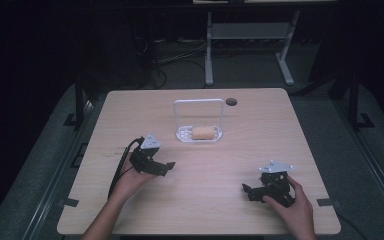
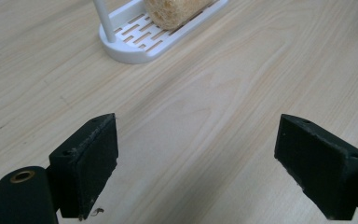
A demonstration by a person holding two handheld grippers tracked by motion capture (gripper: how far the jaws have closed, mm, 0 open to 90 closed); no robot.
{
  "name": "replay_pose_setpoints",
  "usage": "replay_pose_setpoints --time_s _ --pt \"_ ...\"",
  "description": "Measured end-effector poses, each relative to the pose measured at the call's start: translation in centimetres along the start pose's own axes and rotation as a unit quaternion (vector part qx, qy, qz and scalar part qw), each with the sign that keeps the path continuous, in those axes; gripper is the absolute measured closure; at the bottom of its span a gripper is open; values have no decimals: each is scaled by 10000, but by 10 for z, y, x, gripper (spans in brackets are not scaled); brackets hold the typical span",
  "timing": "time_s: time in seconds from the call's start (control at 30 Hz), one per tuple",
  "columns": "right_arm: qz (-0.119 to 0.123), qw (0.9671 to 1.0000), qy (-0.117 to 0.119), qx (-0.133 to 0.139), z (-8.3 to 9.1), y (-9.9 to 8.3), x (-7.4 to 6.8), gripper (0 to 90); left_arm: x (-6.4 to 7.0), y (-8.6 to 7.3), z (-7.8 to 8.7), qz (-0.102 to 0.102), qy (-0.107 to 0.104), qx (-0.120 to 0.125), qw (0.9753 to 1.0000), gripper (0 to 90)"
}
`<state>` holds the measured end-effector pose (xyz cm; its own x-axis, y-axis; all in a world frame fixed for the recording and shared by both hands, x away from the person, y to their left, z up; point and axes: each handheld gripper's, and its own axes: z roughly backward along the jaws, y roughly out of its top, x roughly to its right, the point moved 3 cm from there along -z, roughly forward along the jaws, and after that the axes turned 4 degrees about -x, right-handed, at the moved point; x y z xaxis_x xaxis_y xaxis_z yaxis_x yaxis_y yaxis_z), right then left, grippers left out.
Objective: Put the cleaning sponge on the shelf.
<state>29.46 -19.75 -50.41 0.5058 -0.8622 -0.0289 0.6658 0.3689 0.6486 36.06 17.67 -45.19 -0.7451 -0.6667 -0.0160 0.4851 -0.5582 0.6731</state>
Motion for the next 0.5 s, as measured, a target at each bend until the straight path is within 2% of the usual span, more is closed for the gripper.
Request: replay_pose_setpoints --time_s 0.2,0.5 --pt "2 10000 1 1 0 0 0 9 1 -9 11 41 62 76 9999 131" --pt "2 10000 0 -1 0 0 0 9 3 -31 27 89 141 96 9998 131"
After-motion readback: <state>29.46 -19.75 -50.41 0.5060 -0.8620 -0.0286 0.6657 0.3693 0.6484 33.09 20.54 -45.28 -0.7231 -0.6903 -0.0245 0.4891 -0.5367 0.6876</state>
